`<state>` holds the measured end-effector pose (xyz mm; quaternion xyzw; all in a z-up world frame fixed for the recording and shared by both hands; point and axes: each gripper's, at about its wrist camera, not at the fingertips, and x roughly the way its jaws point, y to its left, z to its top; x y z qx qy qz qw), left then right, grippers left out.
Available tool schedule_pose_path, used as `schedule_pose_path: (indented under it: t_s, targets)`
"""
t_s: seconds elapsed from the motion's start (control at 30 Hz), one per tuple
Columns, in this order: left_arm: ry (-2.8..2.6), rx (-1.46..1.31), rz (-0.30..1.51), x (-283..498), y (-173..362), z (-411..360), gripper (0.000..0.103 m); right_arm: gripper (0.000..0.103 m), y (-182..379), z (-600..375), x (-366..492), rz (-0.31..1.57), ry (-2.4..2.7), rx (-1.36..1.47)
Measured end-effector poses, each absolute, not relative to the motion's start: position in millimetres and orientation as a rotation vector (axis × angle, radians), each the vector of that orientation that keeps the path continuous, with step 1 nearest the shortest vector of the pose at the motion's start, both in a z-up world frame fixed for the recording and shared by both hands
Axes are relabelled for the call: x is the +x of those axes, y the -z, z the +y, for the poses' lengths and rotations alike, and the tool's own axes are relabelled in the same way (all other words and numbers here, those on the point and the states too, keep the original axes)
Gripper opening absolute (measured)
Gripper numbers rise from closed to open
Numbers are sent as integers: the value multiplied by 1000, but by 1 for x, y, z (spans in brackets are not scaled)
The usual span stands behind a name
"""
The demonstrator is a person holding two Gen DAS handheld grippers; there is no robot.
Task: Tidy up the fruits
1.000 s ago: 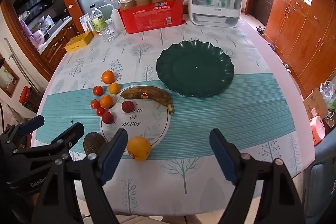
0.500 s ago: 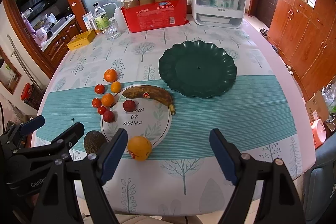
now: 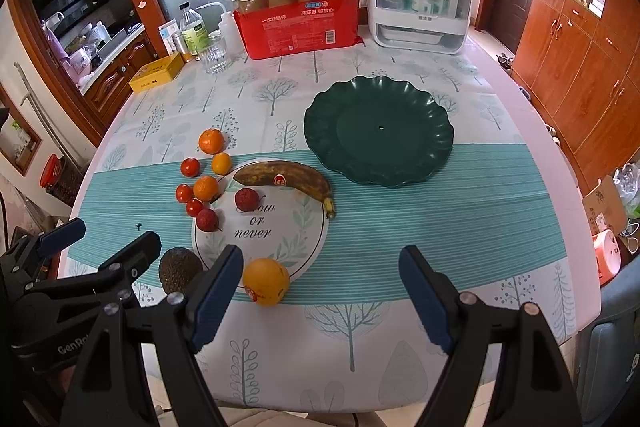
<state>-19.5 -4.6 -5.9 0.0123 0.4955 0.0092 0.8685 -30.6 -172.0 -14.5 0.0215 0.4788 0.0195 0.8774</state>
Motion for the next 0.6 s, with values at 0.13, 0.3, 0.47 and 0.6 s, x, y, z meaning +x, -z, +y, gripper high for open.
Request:
schedule_pose_path:
  t_s: [0.13, 0.3, 0.47, 0.6]
  targets:
    - [-26, 23, 1037, -18, 6, -4, 100, 81, 14, -172, -30, 999, -41, 46]
    - [-29, 21, 1037, -17, 6, -2, 100, 81, 13, -172, -30, 999, -40, 46]
    - [-29, 22, 1037, -17, 6, -2, 100, 81, 14, -171, -30, 999, -40, 44]
    - [-29, 21, 1036, -17, 6, -2, 100, 81, 14, -171, -30, 999, -40, 44]
